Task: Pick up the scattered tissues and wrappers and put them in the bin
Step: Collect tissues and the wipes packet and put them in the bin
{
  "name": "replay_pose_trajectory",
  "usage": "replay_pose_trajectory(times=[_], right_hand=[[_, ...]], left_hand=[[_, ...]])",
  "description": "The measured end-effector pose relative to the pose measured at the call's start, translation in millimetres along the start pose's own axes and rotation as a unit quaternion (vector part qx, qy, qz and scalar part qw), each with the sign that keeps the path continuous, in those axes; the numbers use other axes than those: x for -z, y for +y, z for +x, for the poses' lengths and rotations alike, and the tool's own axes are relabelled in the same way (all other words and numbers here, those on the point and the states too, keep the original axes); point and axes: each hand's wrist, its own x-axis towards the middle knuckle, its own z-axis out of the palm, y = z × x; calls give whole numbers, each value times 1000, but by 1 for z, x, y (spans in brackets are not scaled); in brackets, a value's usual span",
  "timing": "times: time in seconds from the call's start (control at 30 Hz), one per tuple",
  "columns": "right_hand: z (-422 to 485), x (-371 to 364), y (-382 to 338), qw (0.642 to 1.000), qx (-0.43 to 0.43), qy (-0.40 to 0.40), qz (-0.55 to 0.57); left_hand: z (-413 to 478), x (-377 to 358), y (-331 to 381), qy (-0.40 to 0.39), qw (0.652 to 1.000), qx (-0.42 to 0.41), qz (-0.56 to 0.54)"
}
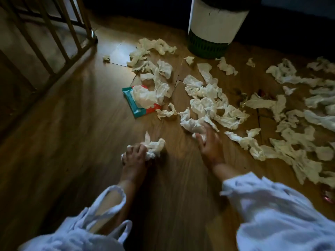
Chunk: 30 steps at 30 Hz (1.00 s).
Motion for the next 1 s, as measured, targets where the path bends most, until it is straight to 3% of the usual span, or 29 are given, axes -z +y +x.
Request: replay_pose_trajectory(times=[0.1,0.2,0.4,0.53,0.63,0.7,0.77,0.87,0.93,1.0], right_hand=[[46,-4,5,987,-55,-105,-112],[42,-12,12,961,-59,-182,-197],[-37,10,26,982,34,-145,-120],[-43,57,45,999,-41,27,-22],[-26,92,58,986,-107,128,15],[-9,104,71,984,-119,130,12],[7,106,88,985,-149,73,-52],[15,97,105,956,-230,-60,-170],[2,84,106,957,-184,-81,-209],[-23,69,101,975,-82,-60,-198]], left_hand=[[-19,-6,11,1,994,26,-109],[-21,-9,14,-14,998,-50,24],[-27,-11,18,-22,984,-86,155],[-32,-10,28,-6,979,-125,158],[-35,-14,39,-6,989,-129,78],[-37,-16,48,16,996,-89,-22],[-40,-14,62,18,988,10,-152],[-41,-14,78,50,961,69,-265],[-40,-11,85,35,934,90,-344],[-38,-10,88,35,911,91,-400]])
